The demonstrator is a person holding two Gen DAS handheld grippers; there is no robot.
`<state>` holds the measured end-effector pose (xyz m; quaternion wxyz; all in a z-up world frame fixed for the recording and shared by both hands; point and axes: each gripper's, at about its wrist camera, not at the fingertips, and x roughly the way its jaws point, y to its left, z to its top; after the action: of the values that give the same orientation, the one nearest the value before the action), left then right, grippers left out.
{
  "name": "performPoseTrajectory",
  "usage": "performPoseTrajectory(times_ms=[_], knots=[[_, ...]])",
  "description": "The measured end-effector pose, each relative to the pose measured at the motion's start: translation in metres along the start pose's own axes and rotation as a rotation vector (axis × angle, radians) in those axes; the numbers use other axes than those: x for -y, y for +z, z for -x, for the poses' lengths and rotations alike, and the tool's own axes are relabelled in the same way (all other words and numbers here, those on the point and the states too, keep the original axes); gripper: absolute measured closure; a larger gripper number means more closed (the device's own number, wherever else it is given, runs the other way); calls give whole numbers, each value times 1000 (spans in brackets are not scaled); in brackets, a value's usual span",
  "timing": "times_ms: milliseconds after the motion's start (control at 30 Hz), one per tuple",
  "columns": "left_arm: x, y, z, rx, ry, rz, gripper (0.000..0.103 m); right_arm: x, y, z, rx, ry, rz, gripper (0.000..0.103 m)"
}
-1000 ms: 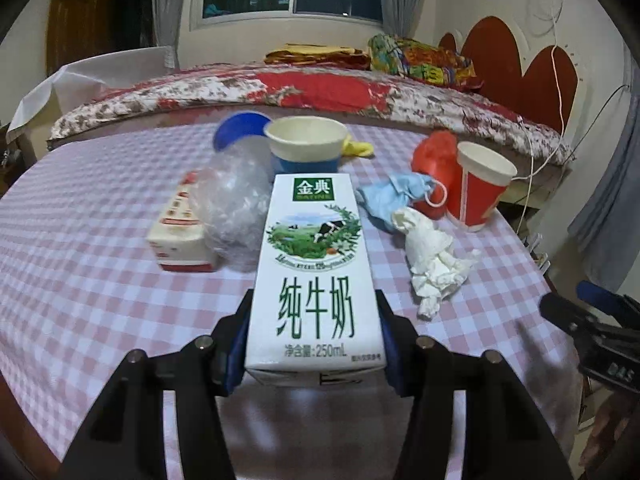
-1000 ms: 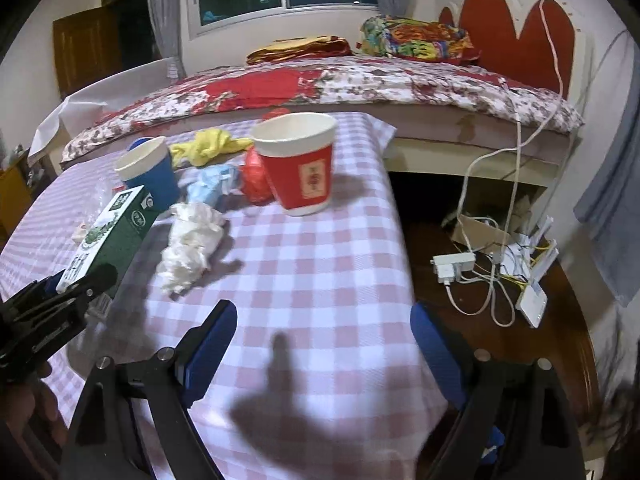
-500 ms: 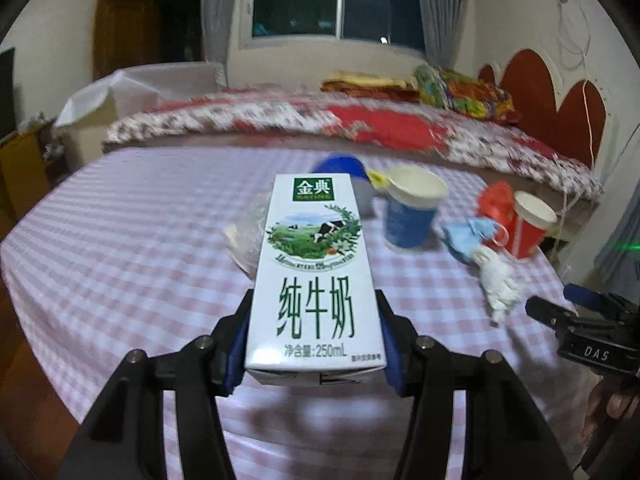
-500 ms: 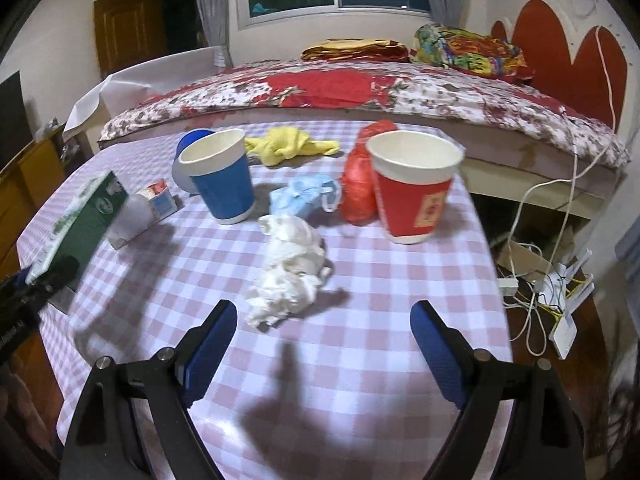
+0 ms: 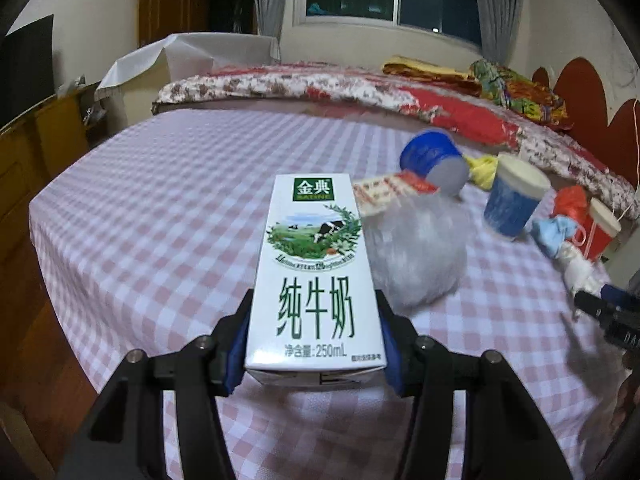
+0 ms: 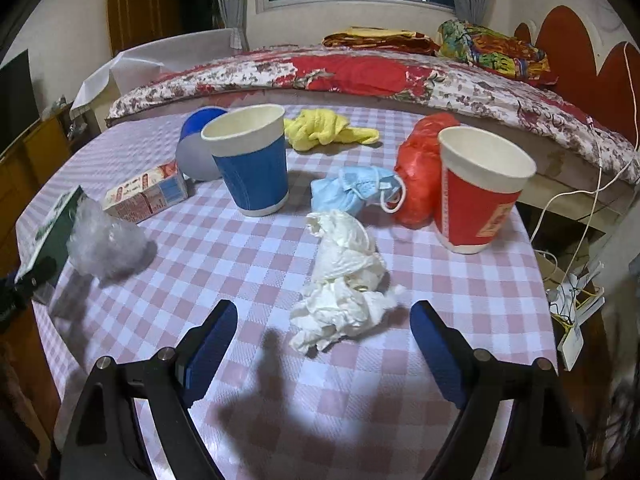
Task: Collect trash
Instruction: 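Grasp the white milk carton with the left tool while the right tool grasps the crumpled tissue, then carry carton and tissue over the black bin and open both tools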
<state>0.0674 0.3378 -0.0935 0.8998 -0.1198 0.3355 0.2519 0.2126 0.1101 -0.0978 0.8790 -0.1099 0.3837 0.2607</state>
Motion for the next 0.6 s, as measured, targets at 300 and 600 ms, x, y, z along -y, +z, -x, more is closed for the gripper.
performPoseTrajectory(times_ms=[300, 600], knots=[[-5, -3, -6, 9, 14, 12, 48, 6, 6, -25, -53, 1, -22, 64], [-6, -1, 22, 39, 6, -11, 48, 6, -1, 15, 21, -3, -10, 85]])
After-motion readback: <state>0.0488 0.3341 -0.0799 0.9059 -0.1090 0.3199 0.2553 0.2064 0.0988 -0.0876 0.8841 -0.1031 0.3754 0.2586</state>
